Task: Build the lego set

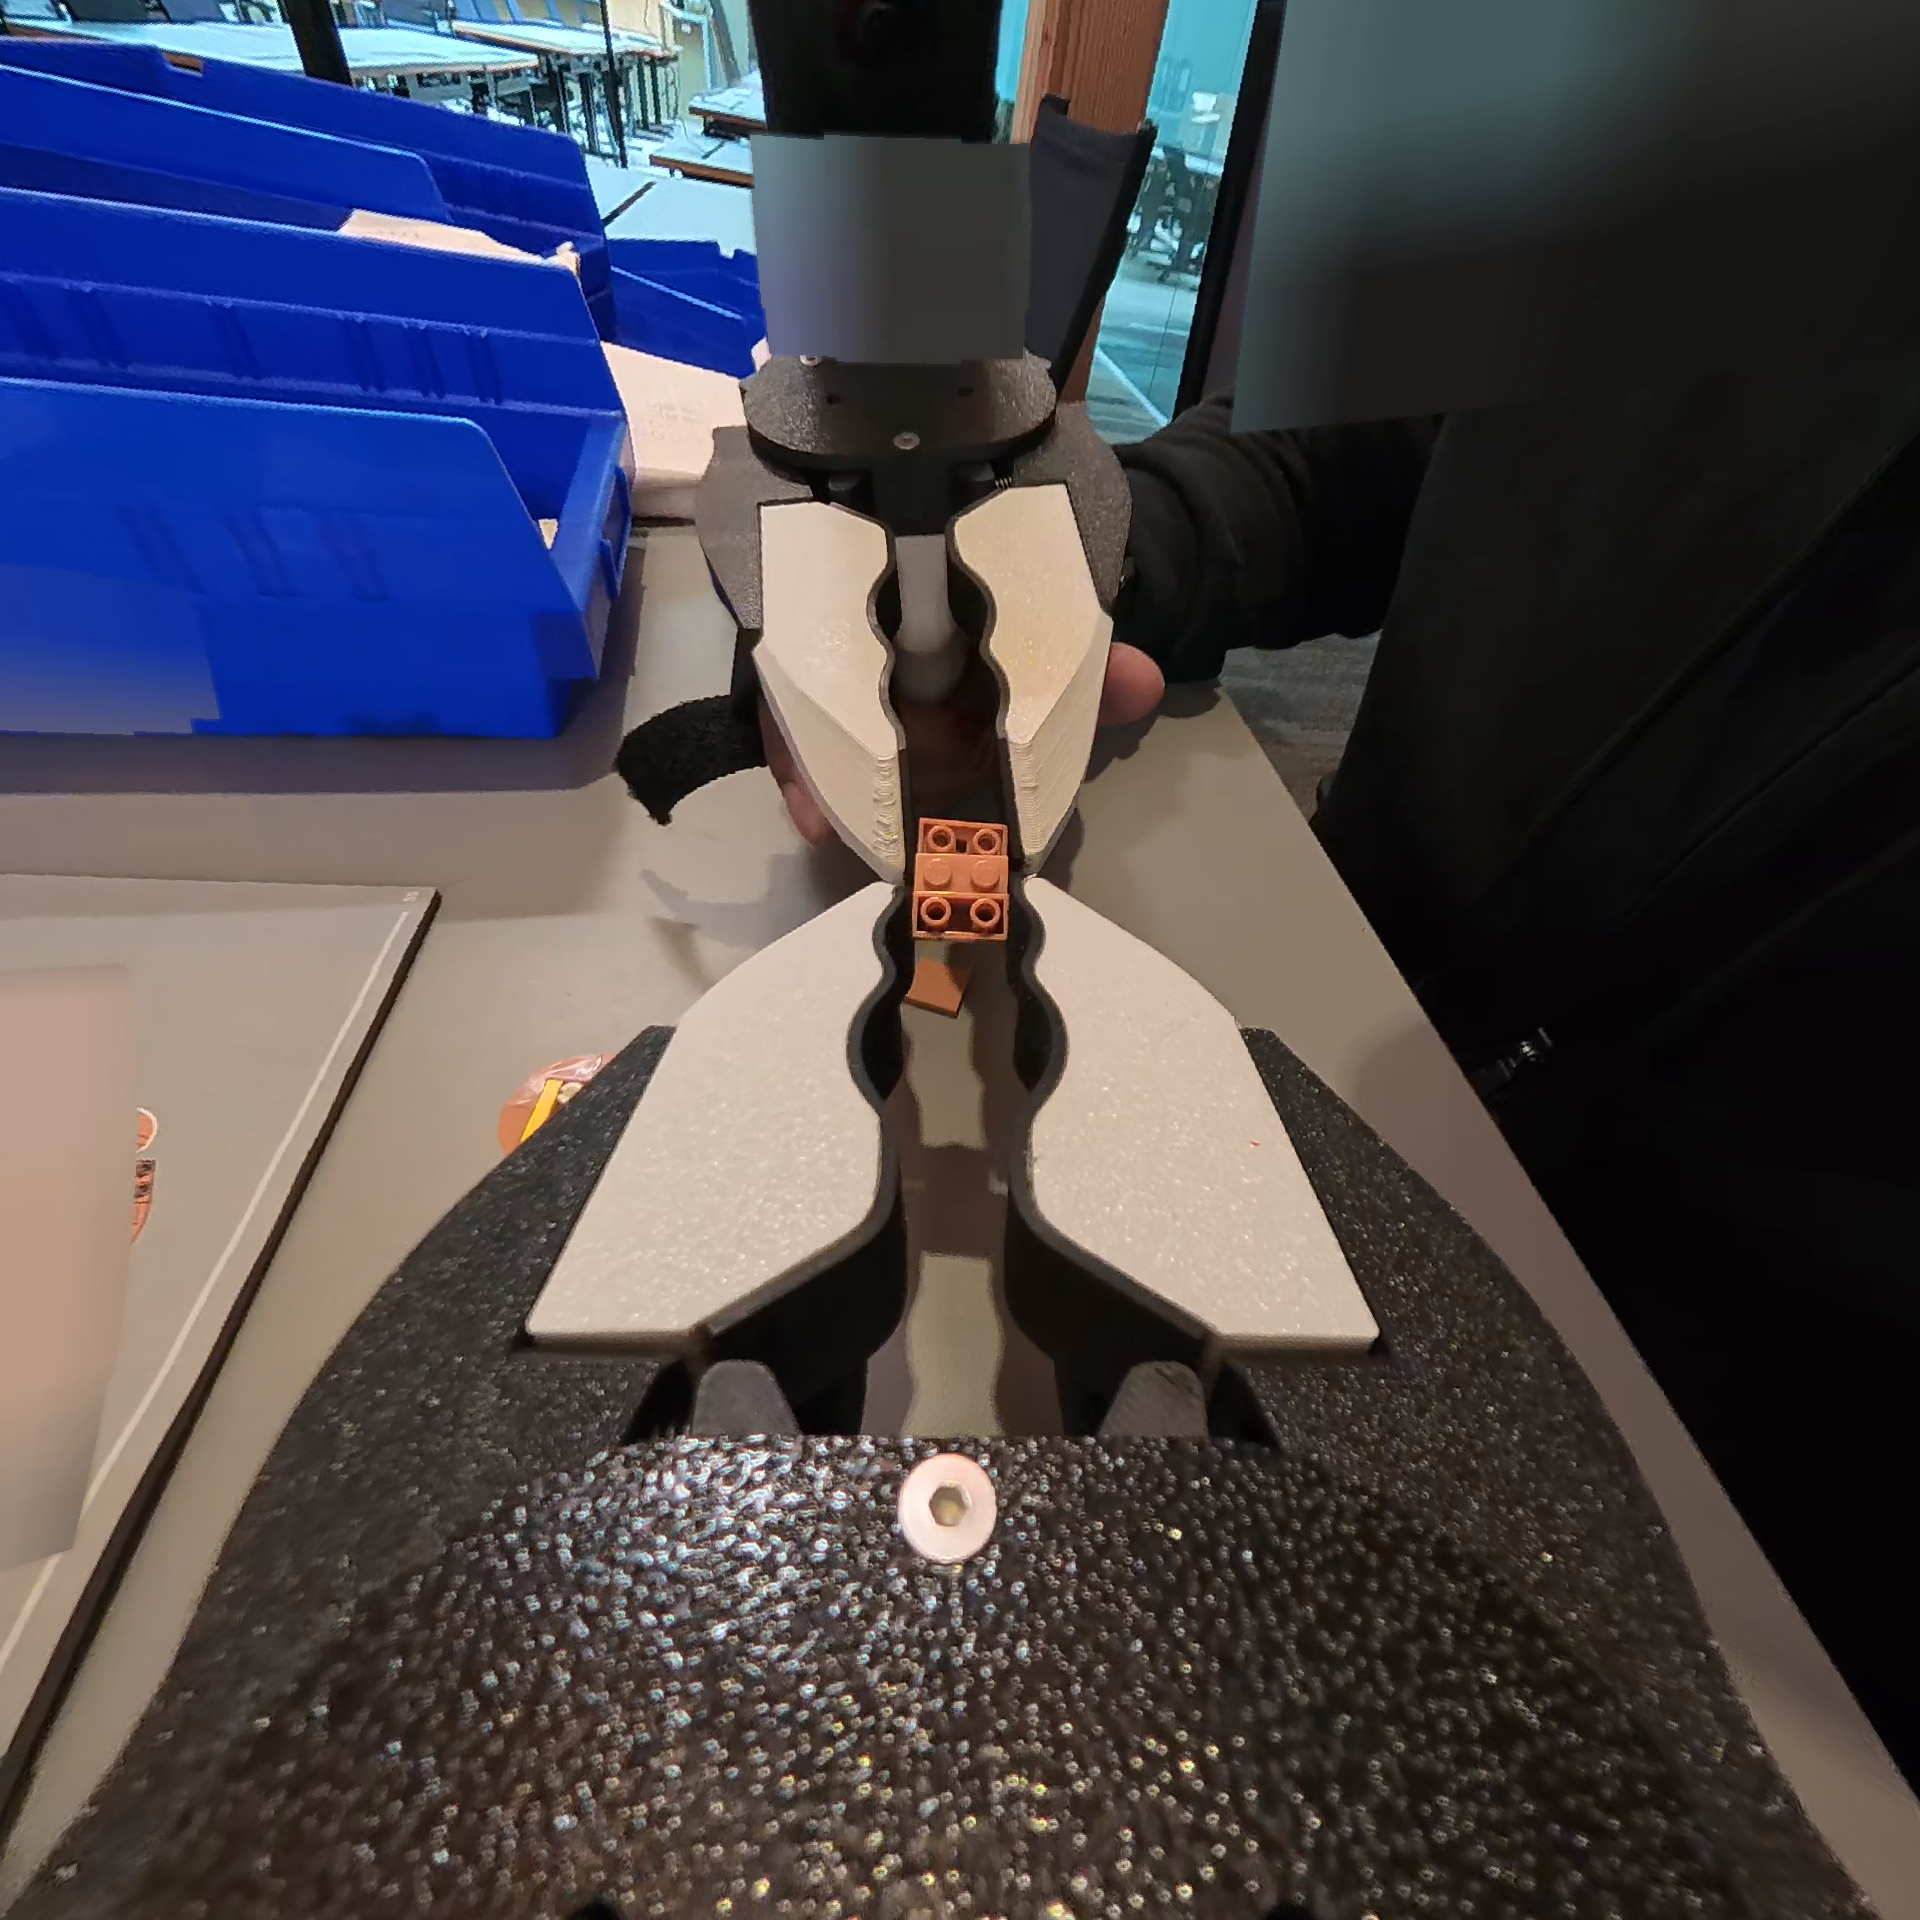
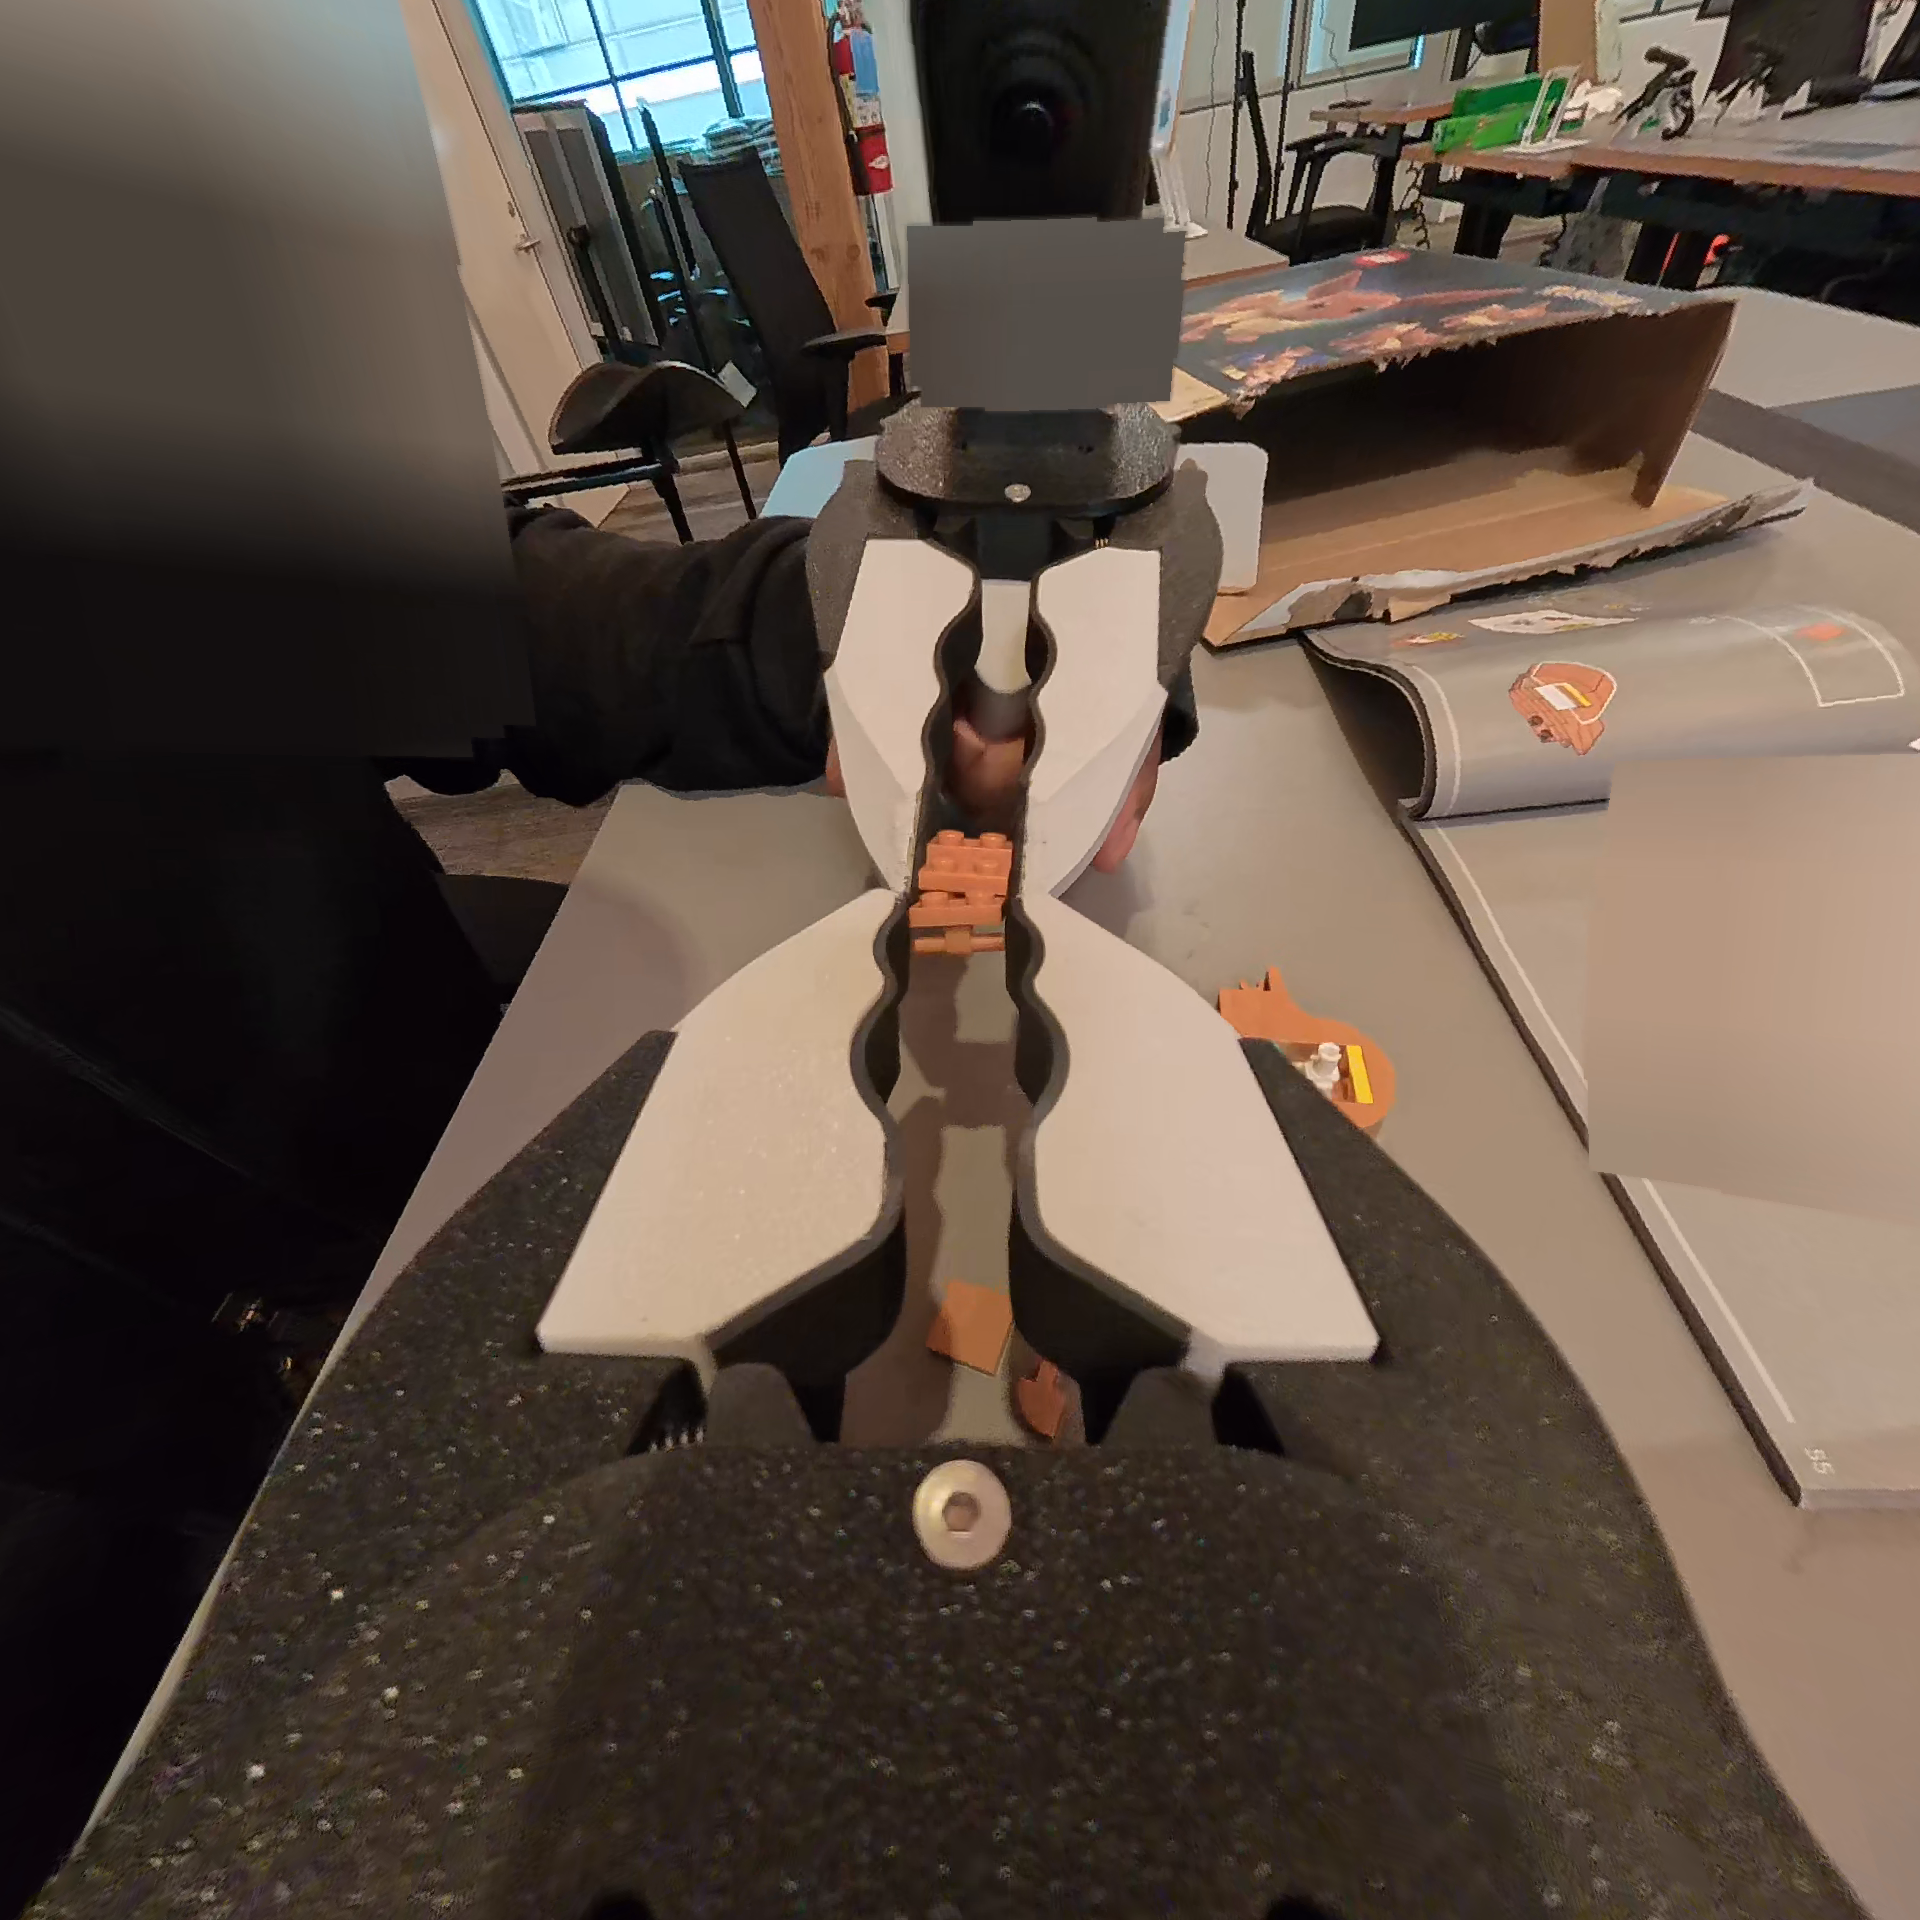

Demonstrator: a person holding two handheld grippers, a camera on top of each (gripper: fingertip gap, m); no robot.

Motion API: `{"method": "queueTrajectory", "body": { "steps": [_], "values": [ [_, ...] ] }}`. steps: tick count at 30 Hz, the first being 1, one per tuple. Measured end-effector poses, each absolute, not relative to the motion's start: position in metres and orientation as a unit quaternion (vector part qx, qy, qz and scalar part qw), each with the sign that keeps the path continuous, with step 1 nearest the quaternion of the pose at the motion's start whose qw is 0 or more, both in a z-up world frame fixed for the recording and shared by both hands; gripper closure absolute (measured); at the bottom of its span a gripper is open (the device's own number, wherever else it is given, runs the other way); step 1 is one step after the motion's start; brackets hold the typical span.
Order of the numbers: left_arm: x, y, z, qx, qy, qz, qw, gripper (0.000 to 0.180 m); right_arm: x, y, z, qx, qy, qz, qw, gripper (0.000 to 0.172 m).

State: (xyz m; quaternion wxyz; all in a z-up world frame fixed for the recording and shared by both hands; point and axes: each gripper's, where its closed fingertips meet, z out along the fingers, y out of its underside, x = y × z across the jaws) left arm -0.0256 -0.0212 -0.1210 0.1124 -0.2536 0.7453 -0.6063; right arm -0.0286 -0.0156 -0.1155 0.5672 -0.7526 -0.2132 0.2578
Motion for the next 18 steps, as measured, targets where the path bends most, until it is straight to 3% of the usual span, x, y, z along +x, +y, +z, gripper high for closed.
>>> {"method": "queueTrajectory", "body": {
  "steps": [18],
  "values": [
    [-0.0168, -0.0155, -0.1158, -0.265, 0.732, -0.608, 0.155, 0.164, -0.0193, -0.0087, -0.1087, -0.743, -0.13, 0.302, 0.584, 0.155]
  ]
}}
